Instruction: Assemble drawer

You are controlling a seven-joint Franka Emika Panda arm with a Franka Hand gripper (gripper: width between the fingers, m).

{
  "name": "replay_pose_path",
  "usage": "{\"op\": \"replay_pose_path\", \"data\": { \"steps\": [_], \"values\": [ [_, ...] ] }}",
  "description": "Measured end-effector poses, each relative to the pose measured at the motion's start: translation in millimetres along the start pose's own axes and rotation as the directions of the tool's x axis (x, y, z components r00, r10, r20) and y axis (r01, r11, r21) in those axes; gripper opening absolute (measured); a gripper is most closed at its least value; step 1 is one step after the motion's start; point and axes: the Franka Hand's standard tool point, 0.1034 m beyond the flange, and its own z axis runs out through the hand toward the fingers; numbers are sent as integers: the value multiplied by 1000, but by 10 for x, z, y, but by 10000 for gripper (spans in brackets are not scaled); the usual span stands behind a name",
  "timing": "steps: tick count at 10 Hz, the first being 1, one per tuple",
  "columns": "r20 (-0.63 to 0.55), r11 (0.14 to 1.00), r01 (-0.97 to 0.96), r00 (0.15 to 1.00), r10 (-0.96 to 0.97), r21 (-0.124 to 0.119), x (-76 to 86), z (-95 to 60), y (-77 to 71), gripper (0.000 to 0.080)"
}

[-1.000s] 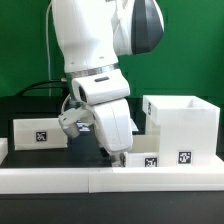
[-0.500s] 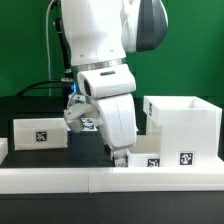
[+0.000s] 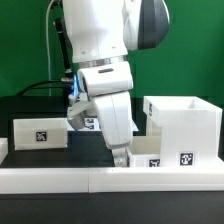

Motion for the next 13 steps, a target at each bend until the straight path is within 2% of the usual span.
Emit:
{"op": "replay_pose_path", "data": {
  "steps": [1,4,8,11,12,13],
  "values": [
    [-1,1000,-3,1000,3,-1,12,1,1,649],
    [-15,1000,1,1000,-1,-9,240,44,-13,649],
    [-24,1000,-3,1000,3,-2,442,84,-21,649],
    [-24,1000,-9,1000,9,13,440,81,-29,649],
    [-22,1000,-5,1000,5,15,380,76,-35,649],
    [-18,999,-3,1000,4,37,237,53,-53,649]
  ]
}}
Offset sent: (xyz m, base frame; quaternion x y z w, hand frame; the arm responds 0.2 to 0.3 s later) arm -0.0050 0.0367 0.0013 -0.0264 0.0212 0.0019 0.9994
